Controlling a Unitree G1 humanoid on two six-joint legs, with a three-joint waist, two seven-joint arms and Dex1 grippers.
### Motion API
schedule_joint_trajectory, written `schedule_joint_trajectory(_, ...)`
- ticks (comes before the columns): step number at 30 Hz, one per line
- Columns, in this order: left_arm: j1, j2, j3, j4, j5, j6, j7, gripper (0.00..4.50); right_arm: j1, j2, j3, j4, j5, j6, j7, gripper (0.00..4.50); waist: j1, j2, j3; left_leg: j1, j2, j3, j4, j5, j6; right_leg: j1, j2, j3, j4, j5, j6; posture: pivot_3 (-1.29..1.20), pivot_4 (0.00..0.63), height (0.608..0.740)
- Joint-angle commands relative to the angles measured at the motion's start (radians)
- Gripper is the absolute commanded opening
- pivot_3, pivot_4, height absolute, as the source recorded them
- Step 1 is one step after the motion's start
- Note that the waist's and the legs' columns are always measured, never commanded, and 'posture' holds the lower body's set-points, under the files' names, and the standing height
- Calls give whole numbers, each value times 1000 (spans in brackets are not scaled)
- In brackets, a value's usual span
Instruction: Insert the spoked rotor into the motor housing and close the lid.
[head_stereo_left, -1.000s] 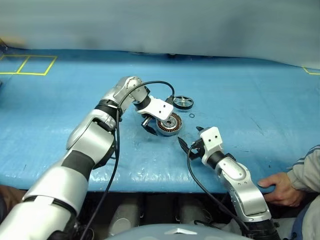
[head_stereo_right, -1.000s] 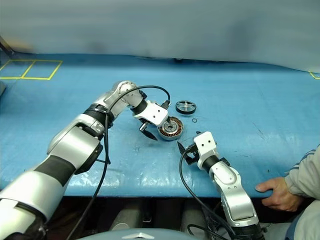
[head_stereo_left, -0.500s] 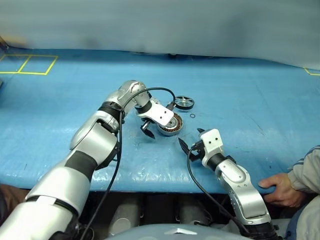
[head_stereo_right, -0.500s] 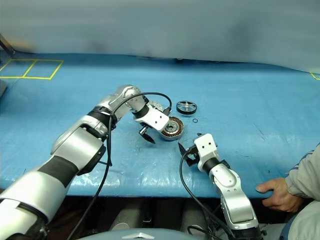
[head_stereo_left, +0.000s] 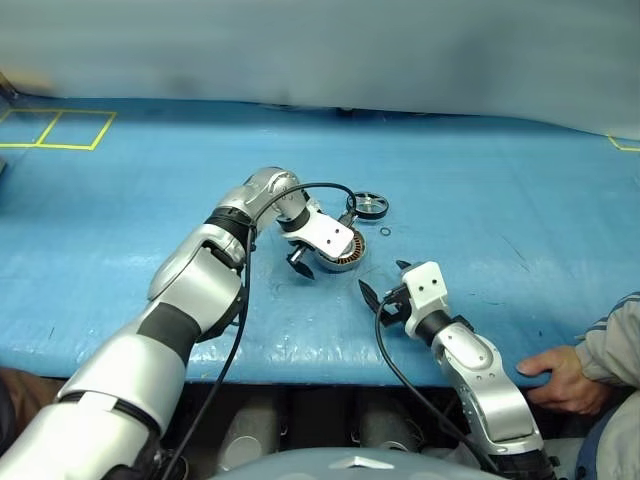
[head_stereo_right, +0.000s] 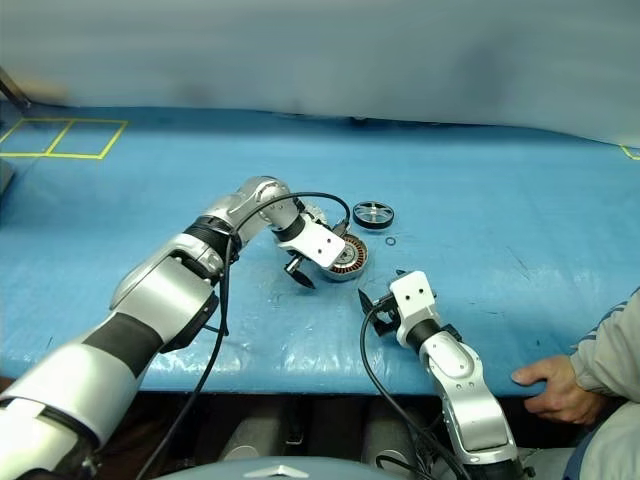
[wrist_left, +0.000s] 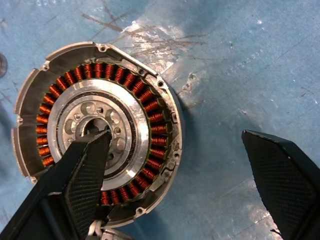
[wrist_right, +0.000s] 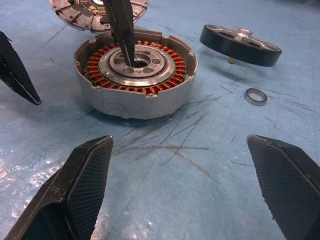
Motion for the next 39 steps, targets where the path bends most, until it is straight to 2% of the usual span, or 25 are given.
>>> schedule_joint_trajectory(1,2,-9,-4,5,15,8,1,4500,14,4,-11,-56,1,-18,-11,4480,0,0,0,0,0,0,0,0,0,0,0,0,0,0,0,0,150,740)
schedule_joint_trajectory(4,5,-14,-15,9,29,15,10,3890,16,3,-14,-62,2,-17,-17,4500,-1,0,0,0,0,0,1,0,0,0,0,0,0,0,0,0,150,740)
schedule_joint_trajectory(8,11,-17,-42,16,71,28,37,2586,14,-1,-19,-73,4,-14,-17,4500,-2,0,0,1,0,0,1,0,0,0,0,0,0,0,1,0,150,740)
schedule_joint_trajectory(10,19,-18,-46,19,76,23,37,2586,15,-3,-23,-79,5,-13,-17,4500,-1,0,-1,1,0,0,1,0,0,1,0,0,0,0,1,0,150,740)
schedule_joint_trajectory(14,26,0,-68,16,103,-2,78,1980,26,-6,-27,-89,6,-14,-17,4500,0,1,-3,3,0,0,1,0,0,3,0,0,0,0,1,0,150,740)
schedule_joint_trajectory(21,6,67,-95,-18,129,-164,136,1979,49,-15,-33,-96,13,-13,-8,4500,-3,0,-3,5,1,0,2,2,1,4,-1,0,0,1,0,0,150,740)
schedule_joint_trajectory(29,26,149,-110,-85,117,-357,94,1979,28,-31,-28,-81,19,1,17,4500,-12,0,-2,3,0,1,1,2,1,-1,-1,1,0,4,0,0,150,740)
schedule_joint_trajectory(34,83,185,-106,-174,41,-410,-39,1979,19,-33,-15,-73,19,5,30,4500,-11,0,-2,2,-1,1,-1,2,2,-2,-1,1,-2,7,-5,0,150,740)
schedule_joint_trajectory(39,167,237,-110,-359,-58,-341,-188,1979,12,-34,-5,-68,20,12,40,4500,-15,0,-3,2,0,0,-1,2,2,-1,-1,1,-1,6,-5,0,150,740)
